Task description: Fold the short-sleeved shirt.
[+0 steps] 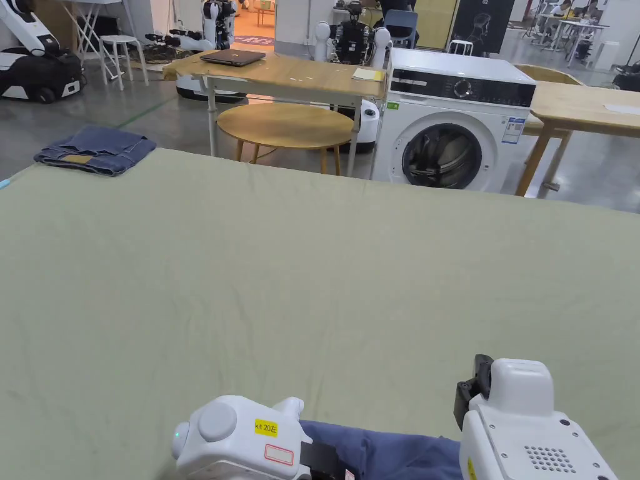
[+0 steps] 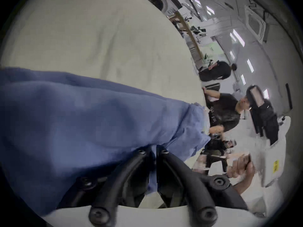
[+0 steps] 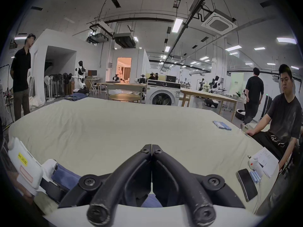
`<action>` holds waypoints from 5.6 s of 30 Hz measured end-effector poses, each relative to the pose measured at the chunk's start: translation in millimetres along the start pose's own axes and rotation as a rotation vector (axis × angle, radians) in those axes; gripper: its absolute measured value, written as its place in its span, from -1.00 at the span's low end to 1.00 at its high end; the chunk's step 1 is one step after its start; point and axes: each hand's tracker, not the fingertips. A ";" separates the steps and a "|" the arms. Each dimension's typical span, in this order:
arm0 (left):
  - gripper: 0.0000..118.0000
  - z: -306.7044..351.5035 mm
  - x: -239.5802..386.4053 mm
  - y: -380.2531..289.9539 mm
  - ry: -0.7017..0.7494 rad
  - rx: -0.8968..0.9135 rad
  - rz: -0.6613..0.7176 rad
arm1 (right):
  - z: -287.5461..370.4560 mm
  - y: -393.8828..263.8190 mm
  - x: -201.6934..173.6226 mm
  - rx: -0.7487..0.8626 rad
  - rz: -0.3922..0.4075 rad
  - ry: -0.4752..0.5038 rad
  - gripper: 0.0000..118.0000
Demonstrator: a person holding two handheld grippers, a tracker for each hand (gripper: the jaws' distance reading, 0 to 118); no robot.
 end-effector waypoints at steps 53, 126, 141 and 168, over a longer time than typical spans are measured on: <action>-0.96 231.3 -40.6 -9.0 0.139 0.331 -0.074 | 1.2 11.7 -12.4 0.020 0.011 0.035 -1.00; -1.00 20.7 95.1 -8.1 0.187 0.215 -0.353 | -0.9 6.3 13.9 0.004 -0.046 -0.018 -1.00; -1.00 115.2 99.2 -30.7 0.636 1.025 -0.747 | -1.9 30.0 -6.0 0.158 -0.108 -0.025 -1.00; -1.00 169.6 14.9 -68.3 0.499 0.674 -0.420 | -31.1 -78.3 -60.4 -0.498 0.077 0.171 -1.00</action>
